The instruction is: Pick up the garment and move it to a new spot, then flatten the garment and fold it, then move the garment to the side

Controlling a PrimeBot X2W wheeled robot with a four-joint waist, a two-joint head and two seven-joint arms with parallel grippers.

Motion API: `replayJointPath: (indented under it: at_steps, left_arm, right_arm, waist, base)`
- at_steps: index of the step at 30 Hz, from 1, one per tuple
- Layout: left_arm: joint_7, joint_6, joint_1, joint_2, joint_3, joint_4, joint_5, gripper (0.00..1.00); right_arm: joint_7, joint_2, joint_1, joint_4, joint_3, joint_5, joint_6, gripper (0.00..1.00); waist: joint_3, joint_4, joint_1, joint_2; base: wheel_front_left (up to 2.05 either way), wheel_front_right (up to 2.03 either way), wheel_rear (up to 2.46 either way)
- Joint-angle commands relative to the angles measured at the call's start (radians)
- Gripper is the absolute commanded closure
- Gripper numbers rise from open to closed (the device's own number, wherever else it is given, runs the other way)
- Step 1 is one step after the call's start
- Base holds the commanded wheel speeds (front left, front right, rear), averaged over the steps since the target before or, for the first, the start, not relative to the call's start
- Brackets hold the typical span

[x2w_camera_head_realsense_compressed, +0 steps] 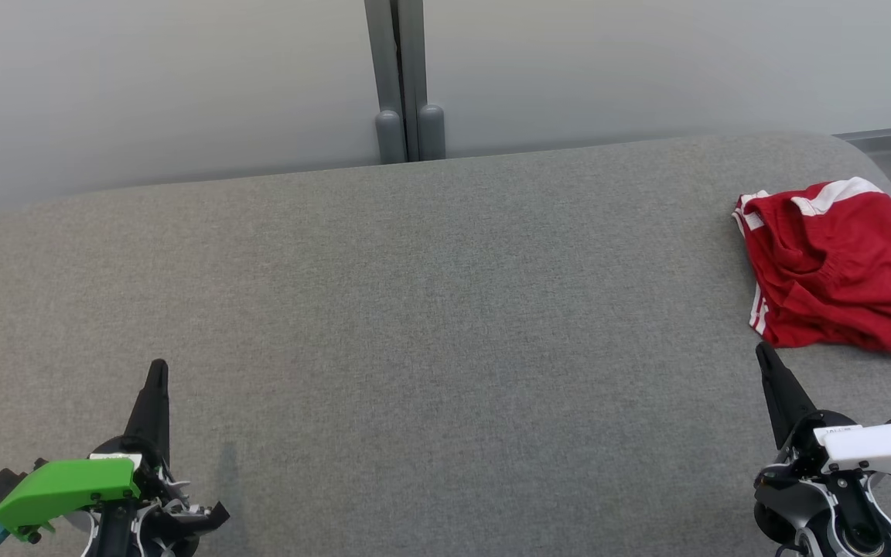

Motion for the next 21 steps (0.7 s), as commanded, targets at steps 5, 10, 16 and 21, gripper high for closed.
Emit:
replayJointPath:
  at_steps: [5,10,16,21]
  left_arm:
    - [0.001,-0.006,-0.012,0.002,0.004,-0.001,0.004,1.0]
    - [0.001,-0.006,-0.012,0.002,0.005,-0.001,0.004,1.0]
    - [0.002,-0.006,-0.012,0.001,0.005,-0.001,0.005,1.0]
    - [0.002,-0.006,-0.012,0.001,0.005,-0.001,0.005,1.0]
  right_arm:
    - [0.003,-0.006,-0.008,-0.004,-0.002,0.003,0.0,1.0]
    - [0.003,-0.006,-0.008,-0.004,-0.002,0.003,0.0,1.0]
    - [0.003,-0.006,-0.008,-0.004,-0.002,0.003,0.0,1.0]
    - [0.003,-0.006,-0.008,-0.004,-0.002,0.004,0.0,1.0]
  waist:
    - [0.0,0.0,0.0,0.0]
    - [0.0,0.0,0.0,0.0]
    - [0.0,0.0,0.0,0.0]
    - [0.0,0.0,0.0,0.0]
  base:
    - [0.0,0.0,0.0]
    - [0.0,0.0,0.0]
    - [0.0,0.0,0.0]
    - [0.0,0.0,0.0]
